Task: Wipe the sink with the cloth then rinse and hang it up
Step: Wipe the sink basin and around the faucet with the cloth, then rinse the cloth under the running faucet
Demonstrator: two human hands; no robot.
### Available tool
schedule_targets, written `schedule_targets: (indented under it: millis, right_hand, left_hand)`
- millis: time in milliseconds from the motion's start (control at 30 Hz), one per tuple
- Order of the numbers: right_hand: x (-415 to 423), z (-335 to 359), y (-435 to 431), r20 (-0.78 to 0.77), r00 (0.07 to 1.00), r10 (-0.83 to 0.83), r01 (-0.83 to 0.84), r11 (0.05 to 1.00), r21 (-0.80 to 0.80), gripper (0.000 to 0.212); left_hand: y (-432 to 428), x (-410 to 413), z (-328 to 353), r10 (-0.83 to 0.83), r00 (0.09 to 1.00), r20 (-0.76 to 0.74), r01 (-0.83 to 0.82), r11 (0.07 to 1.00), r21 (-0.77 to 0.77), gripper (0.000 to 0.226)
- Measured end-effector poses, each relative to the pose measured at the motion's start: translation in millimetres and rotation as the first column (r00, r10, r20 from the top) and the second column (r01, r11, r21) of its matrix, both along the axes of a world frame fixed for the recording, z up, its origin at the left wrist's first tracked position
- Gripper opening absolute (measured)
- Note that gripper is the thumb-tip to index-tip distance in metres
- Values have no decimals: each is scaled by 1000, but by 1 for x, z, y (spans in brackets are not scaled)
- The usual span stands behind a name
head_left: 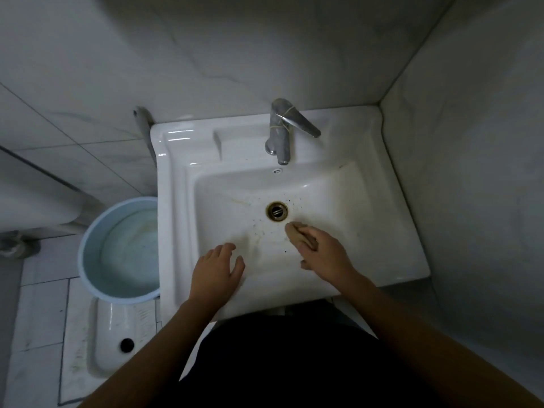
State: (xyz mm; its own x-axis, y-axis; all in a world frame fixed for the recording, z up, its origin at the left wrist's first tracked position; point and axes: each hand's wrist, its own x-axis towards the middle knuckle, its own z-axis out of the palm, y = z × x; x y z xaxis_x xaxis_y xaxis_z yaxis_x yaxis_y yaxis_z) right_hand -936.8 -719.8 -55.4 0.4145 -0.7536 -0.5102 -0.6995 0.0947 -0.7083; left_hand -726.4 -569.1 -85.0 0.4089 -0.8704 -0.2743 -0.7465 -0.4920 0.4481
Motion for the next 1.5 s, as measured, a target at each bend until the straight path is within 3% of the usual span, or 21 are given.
schedule_targets:
  millis: [167, 400, 633, 733, 900, 1133, 1500]
  right_hand:
    - [-20, 3, -39, 64, 972, -227, 222, 972, 76, 48]
    - [-8, 0, -77, 101, 975, -198, 185, 975, 123, 42]
    - [-3, -15, -90, 129, 985, -112, 97, 988, 119, 45]
    - [-9, -10, -98, 124, 988, -90, 78, 992, 97, 44]
    - [-15, -6, -107, 81, 996, -40, 36, 998, 44, 48]
    - [-16, -2, -120, 70, 997, -44, 42, 999, 32, 50]
    - [-13, 6, -126, 82, 993, -89, 89, 996, 1, 47]
  left_hand:
    - [-28, 7, 11, 63, 997, -36, -61, 997, 48, 38]
    - [-100, -6, 31, 175, 978, -115, -172, 985, 36, 27]
    - [-175, 1, 83, 264, 964, -38, -264, 921, -285, 51]
    - [-210, 7, 101, 179, 979, 94, -126, 904, -408, 61]
    - [-256, 3, 106, -13, 968, 249, 106, 924, -366, 75]
    - [-269, -3, 104, -30, 936, 350, 128, 957, -262, 95]
    - [-273, 3, 109, -101, 848, 520, 250, 941, -226, 85]
